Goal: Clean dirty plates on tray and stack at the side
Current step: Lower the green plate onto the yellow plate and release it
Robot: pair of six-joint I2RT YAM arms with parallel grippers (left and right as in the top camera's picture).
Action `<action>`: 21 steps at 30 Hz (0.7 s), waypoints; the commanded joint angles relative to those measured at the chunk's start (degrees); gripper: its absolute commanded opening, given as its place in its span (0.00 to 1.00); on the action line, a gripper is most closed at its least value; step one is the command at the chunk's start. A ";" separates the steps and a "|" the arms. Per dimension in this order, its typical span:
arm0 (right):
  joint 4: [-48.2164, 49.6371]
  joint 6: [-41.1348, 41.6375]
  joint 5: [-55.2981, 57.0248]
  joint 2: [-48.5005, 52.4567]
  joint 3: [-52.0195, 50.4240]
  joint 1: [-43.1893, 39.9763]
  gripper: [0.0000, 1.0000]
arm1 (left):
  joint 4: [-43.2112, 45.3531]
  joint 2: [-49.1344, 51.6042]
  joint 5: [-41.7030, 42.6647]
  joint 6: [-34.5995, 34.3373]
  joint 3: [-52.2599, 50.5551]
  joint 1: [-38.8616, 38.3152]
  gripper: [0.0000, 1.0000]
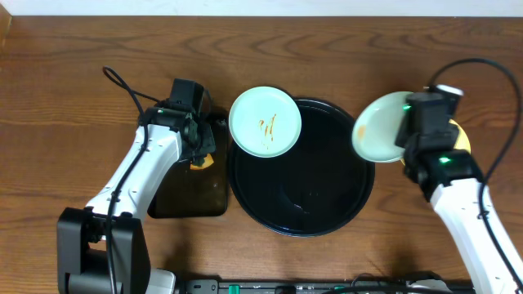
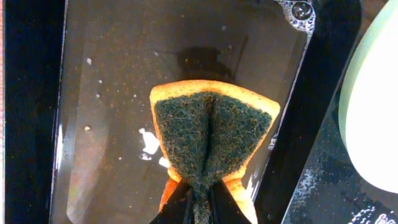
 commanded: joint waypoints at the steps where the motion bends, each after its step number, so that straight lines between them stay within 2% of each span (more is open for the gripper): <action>1: -0.37 5.68 -5.07 1.22 0.92 -6.29 0.01 | -0.33 -0.04 -0.09 0.72 -0.28 0.22 0.07; 5: -0.37 8.15 -10.54 3.63 0.92 -15.15 0.01 | -0.35 -0.04 -0.09 0.72 -0.28 0.22 0.07; 10: 0.13 8.52 -14.19 6.58 0.92 -21.35 0.01 | -0.35 -0.04 -0.11 0.72 -0.26 0.22 0.07; 13: 0.02 8.41 -15.89 7.52 0.92 -22.60 0.01 | -0.35 -0.04 -0.09 0.70 -0.26 0.22 0.07; 19: 0.85 2.69 -25.42 7.63 0.92 -22.29 0.06 | -0.35 -0.04 -0.09 0.52 -0.28 0.22 0.07; 21: 0.37 2.40 -28.20 7.63 0.92 -22.29 0.13 | -0.35 -0.04 -0.09 0.52 -0.26 0.22 0.07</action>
